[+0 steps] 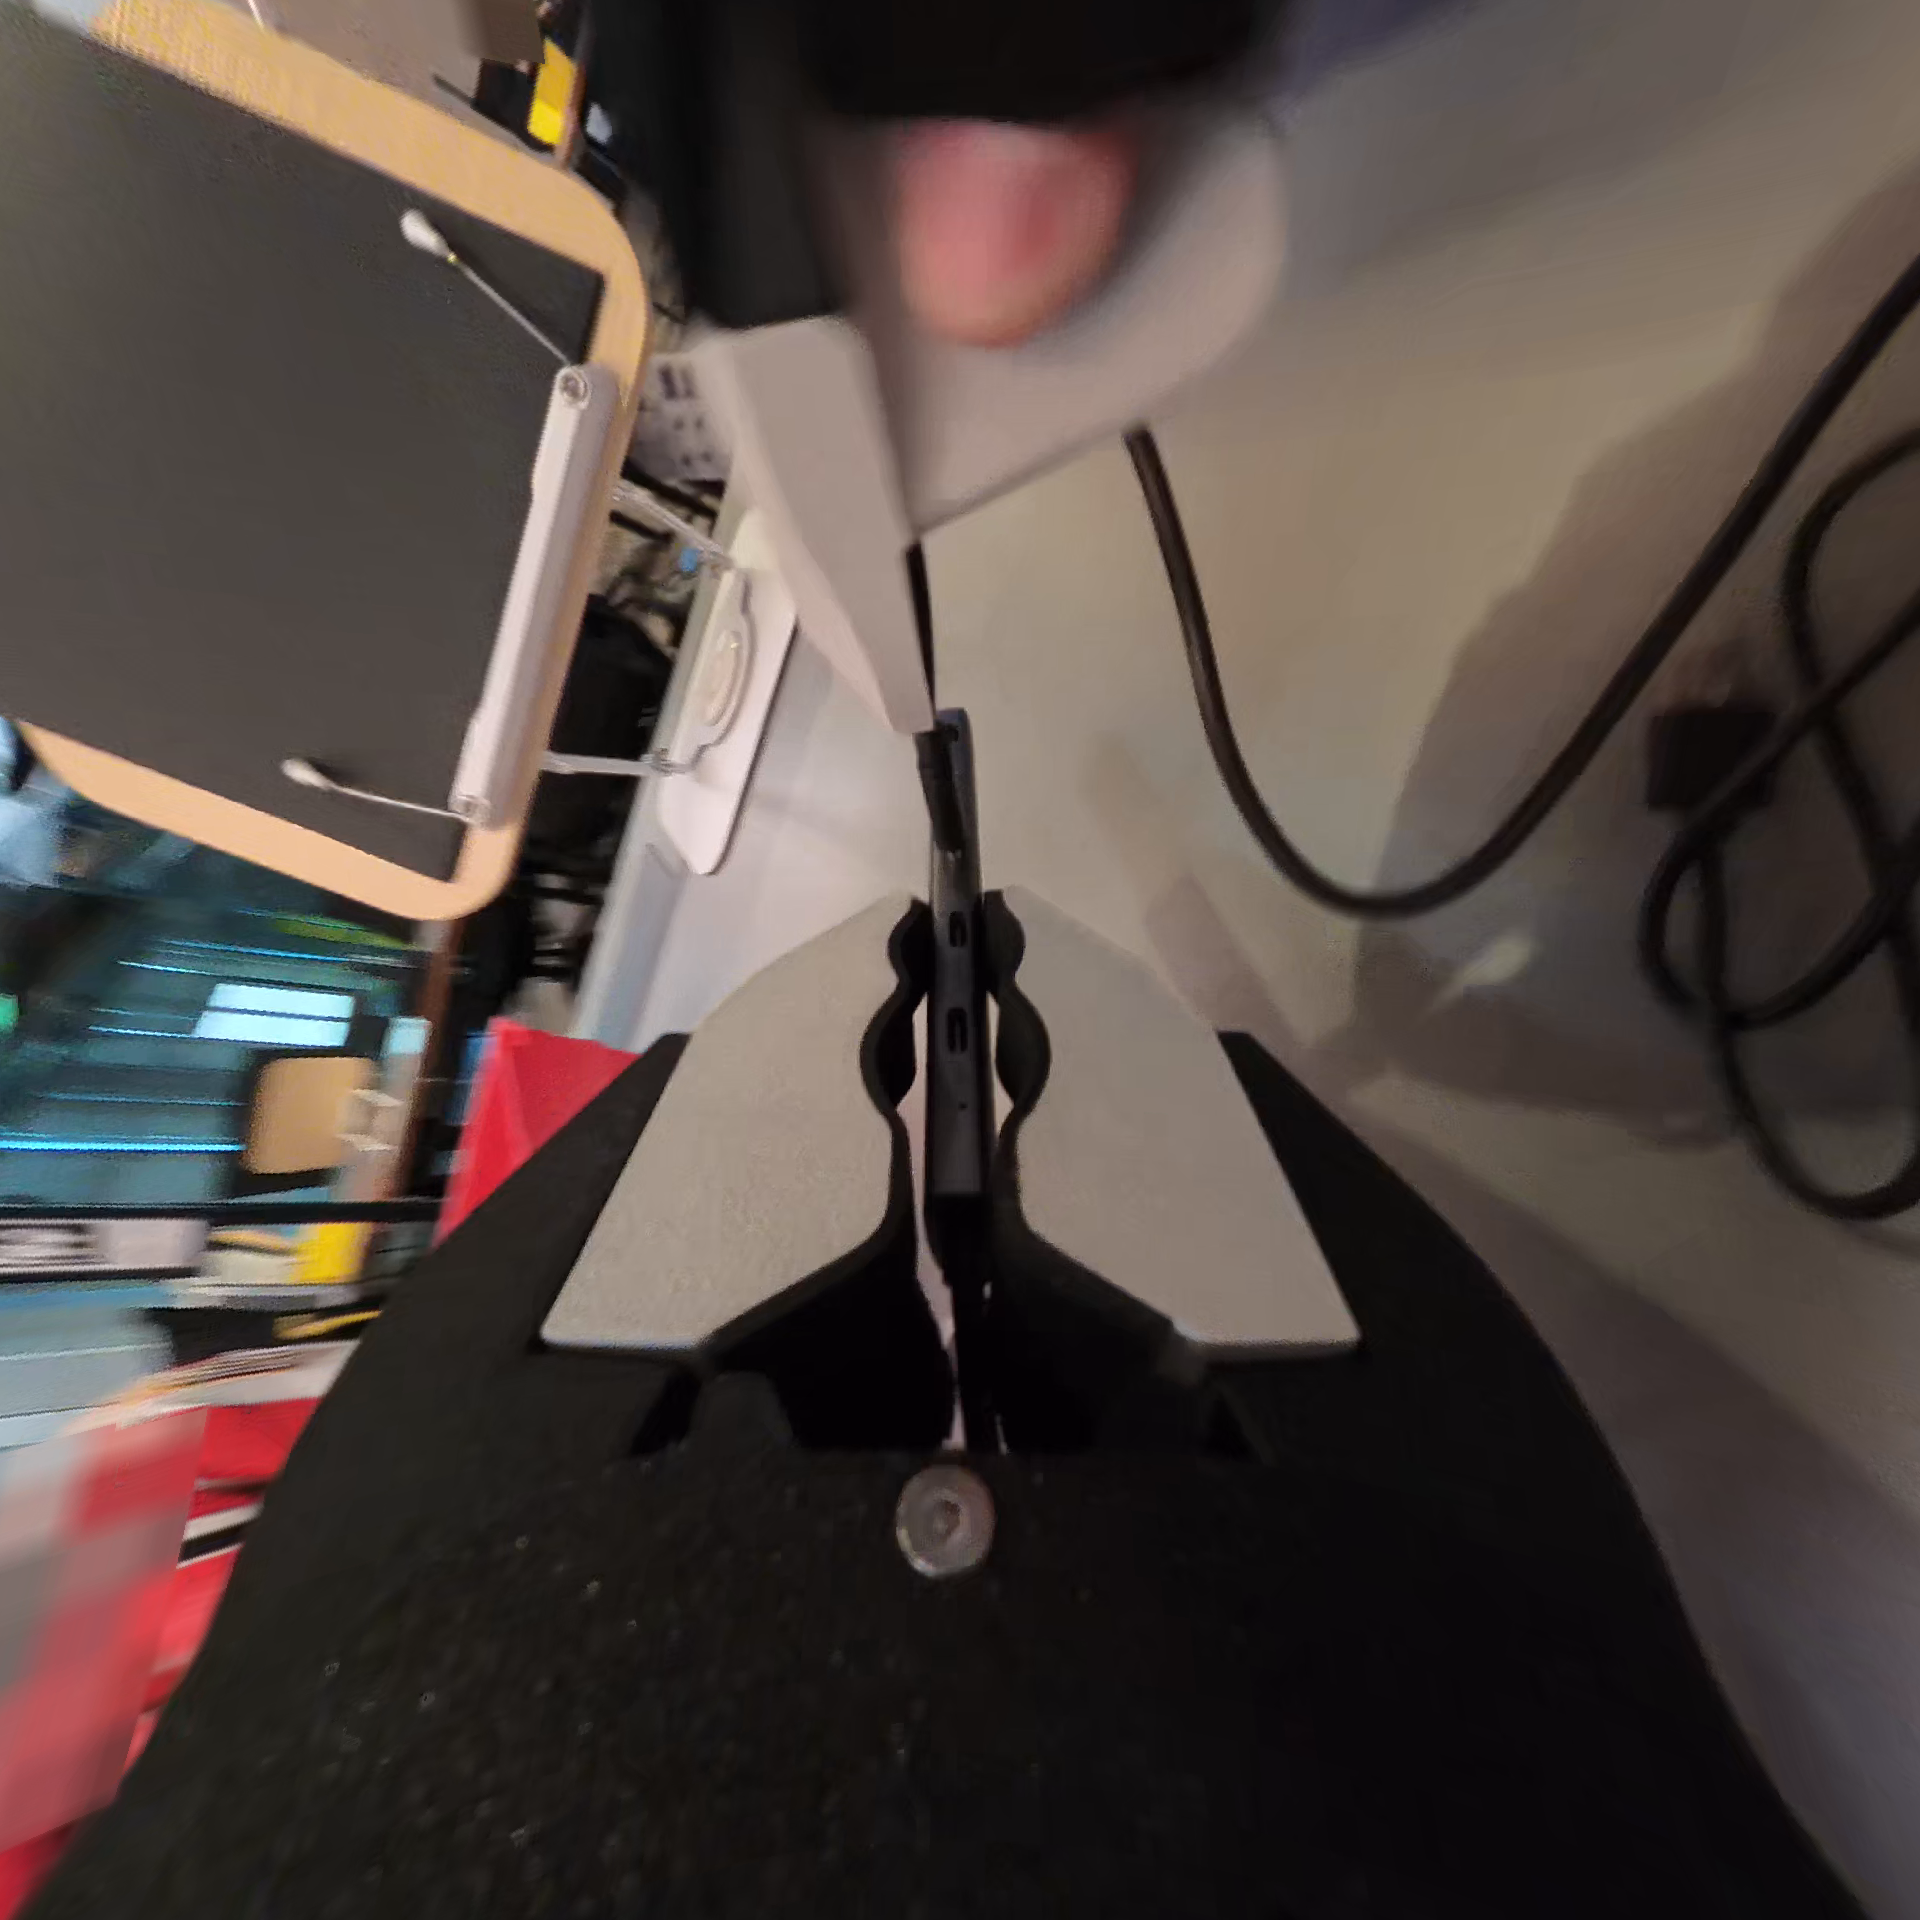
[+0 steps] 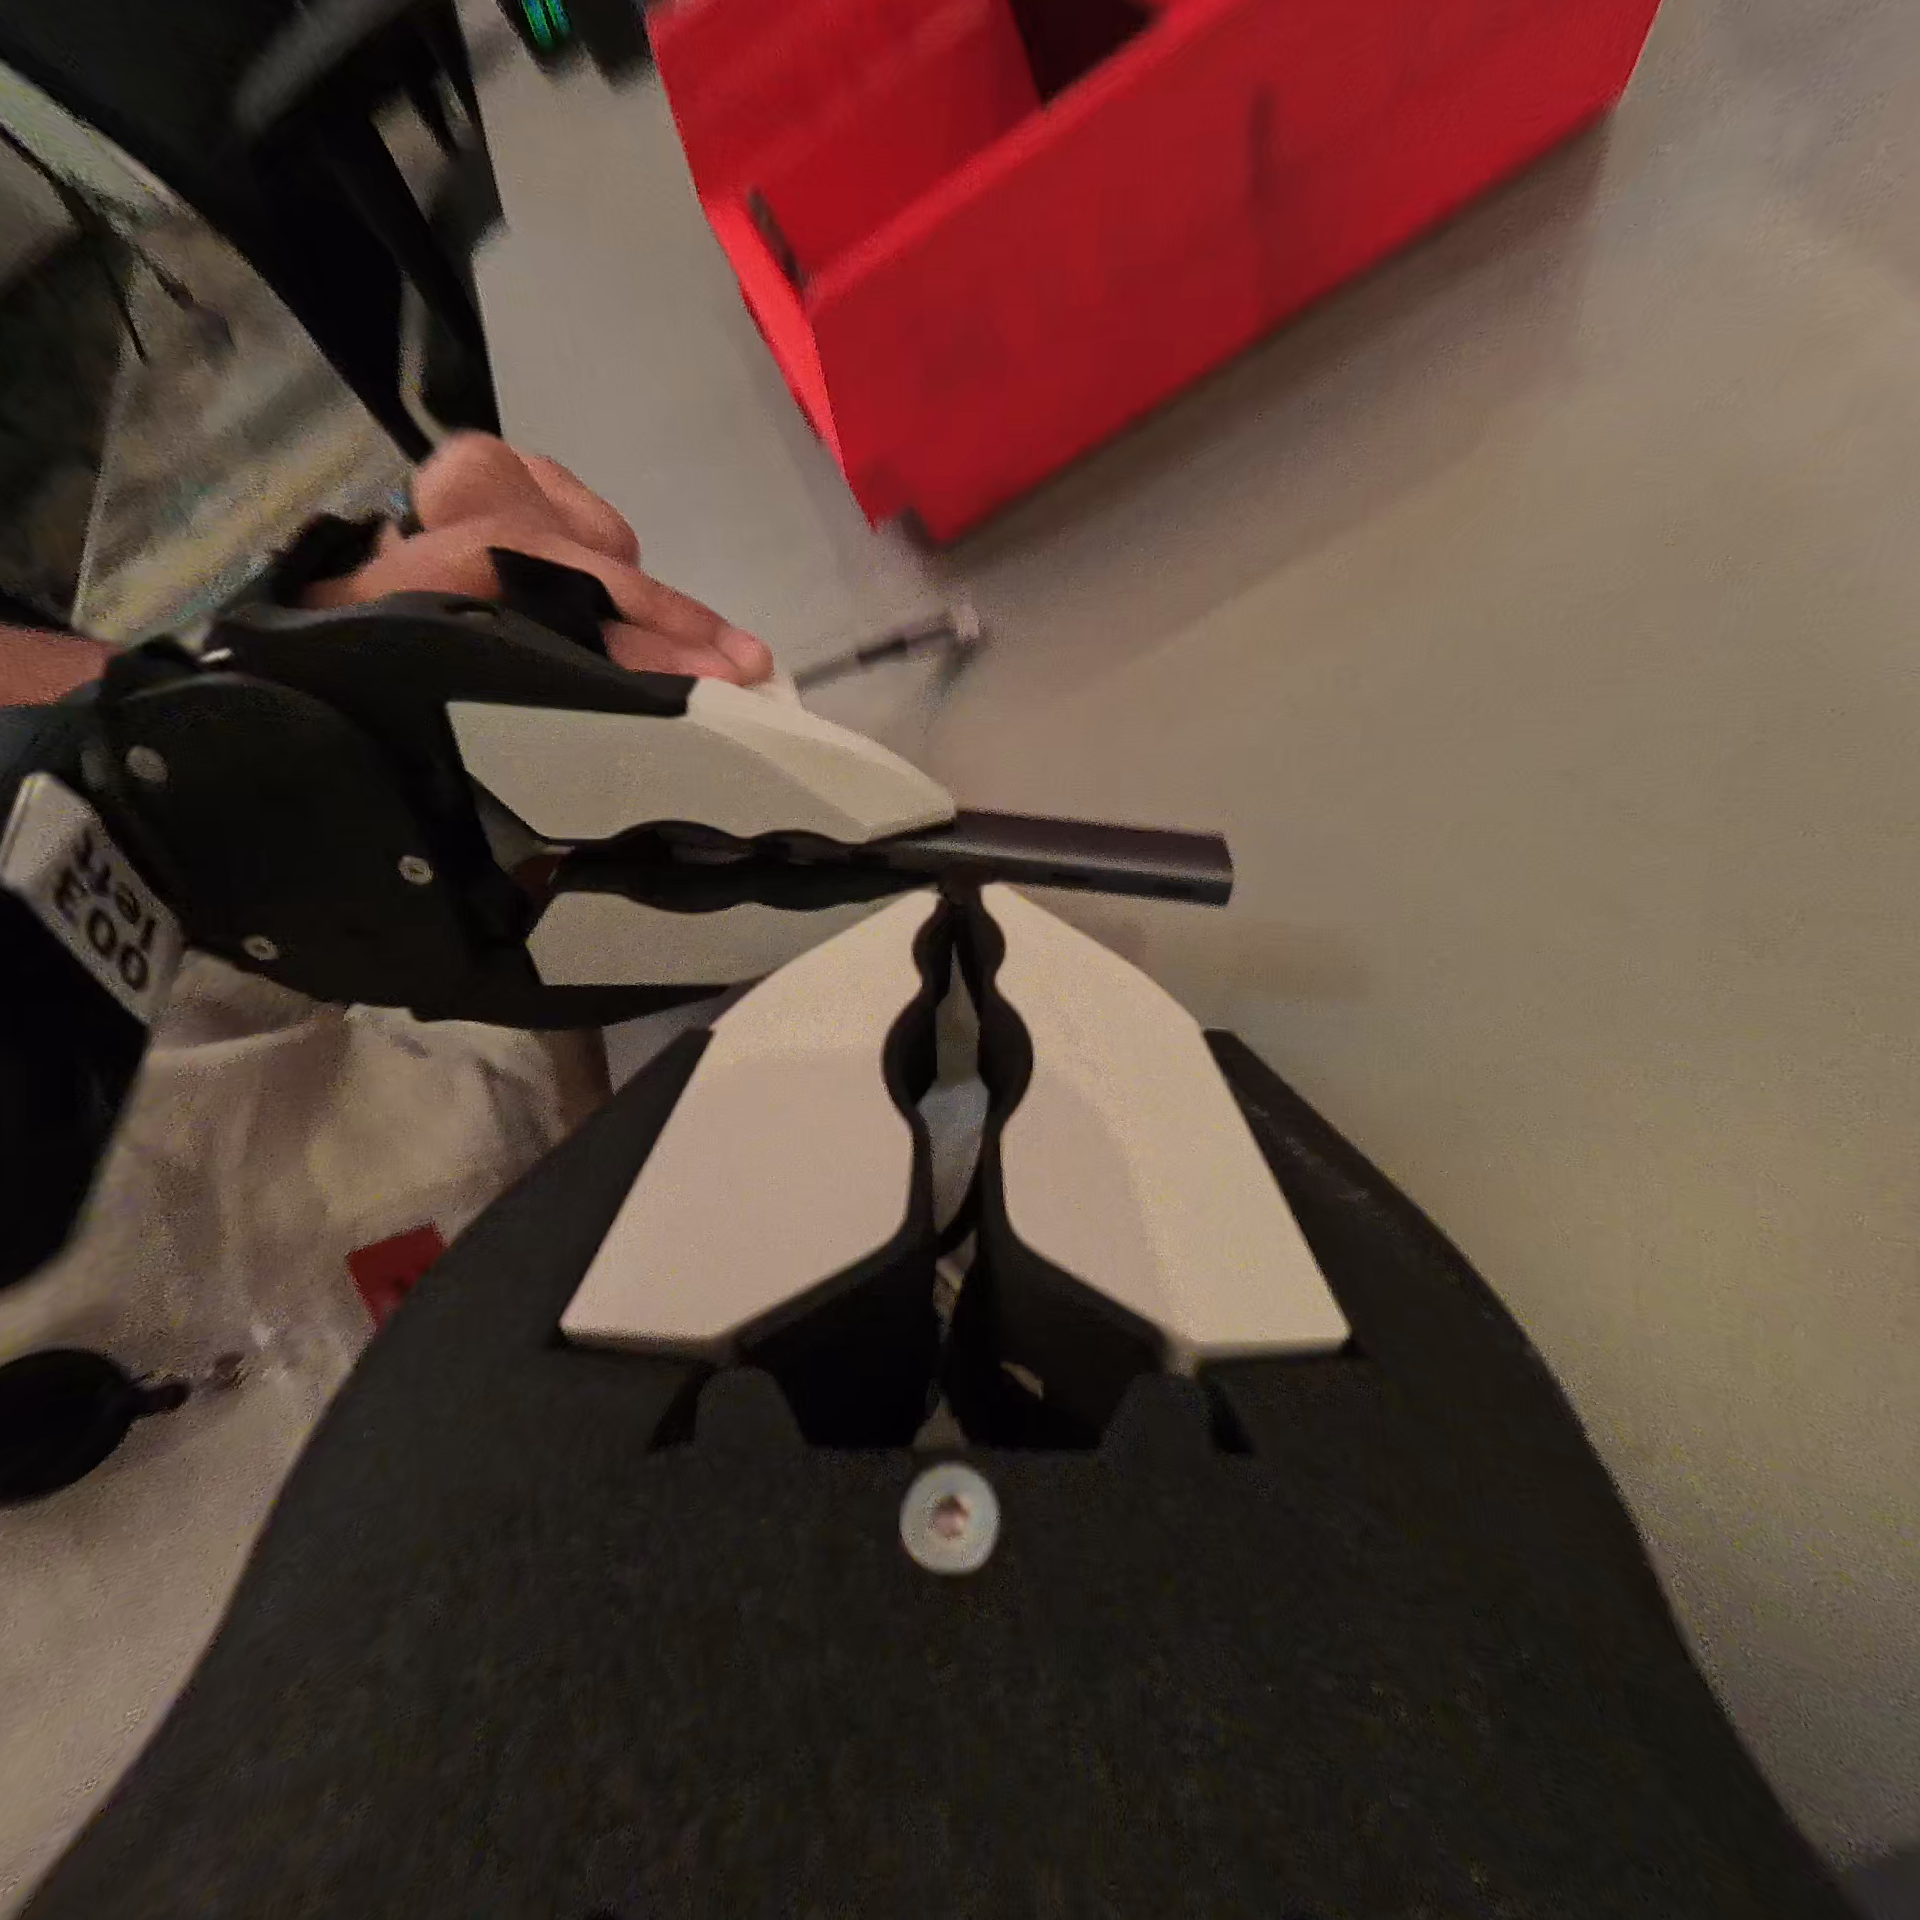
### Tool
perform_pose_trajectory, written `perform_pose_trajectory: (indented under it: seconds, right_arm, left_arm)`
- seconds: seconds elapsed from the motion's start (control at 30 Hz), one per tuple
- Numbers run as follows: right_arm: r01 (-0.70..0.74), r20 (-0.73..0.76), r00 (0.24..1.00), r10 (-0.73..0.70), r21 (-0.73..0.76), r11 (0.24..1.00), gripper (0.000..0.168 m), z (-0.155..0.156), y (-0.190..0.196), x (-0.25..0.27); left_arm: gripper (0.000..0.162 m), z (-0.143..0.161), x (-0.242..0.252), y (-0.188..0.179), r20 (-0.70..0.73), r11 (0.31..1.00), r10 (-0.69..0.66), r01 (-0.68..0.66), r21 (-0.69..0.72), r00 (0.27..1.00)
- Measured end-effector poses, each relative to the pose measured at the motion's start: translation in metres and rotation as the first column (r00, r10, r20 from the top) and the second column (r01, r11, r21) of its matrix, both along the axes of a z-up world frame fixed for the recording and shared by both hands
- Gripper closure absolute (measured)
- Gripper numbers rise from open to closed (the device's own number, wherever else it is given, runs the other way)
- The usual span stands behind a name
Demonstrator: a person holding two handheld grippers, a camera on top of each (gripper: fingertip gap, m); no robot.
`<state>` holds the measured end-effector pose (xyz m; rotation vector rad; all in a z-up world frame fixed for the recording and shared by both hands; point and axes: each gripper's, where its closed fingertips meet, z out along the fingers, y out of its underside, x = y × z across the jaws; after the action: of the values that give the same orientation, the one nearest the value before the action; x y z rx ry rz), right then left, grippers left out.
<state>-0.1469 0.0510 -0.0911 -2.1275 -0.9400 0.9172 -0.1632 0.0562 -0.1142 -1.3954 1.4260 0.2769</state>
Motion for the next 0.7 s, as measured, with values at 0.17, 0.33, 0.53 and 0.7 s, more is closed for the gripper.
perform_pose_trajectory:
  seconds: [0.17, 0.33, 0.53, 0.7]
  right_arm:
    - [0.071, -0.015, 0.997, -0.07, 0.163, 0.984, 0.168, -0.003, 0.005, 0.001]
    - [0.133, -0.032, 0.991, -0.13, 0.126, 0.983, 0.152, 0.014, 0.0, 0.029]
    - [0.161, 0.008, 0.986, -0.168, 0.245, 0.956, 0.144, -0.001, 0.005, -0.003]
    - [0.153, -0.048, 0.988, -0.148, 0.145, 0.977, 0.163, -0.008, 0.007, -0.015]
  left_arm:
    - [0.153, 0.007, 0.009, -0.006, 0.027, 1.0, 0.0, 0.0, 0.029, 1.0]
    - [0.153, -0.004, -0.017, 0.01, 0.05, 0.996, 0.074, -0.071, -0.061, 0.996]
    - [0.153, -0.003, -0.013, 0.009, 0.053, 0.998, 0.042, -0.039, -0.055, 0.998]
    - [0.153, -0.001, -0.015, 0.01, 0.058, 0.998, 0.048, -0.045, -0.054, 0.997]
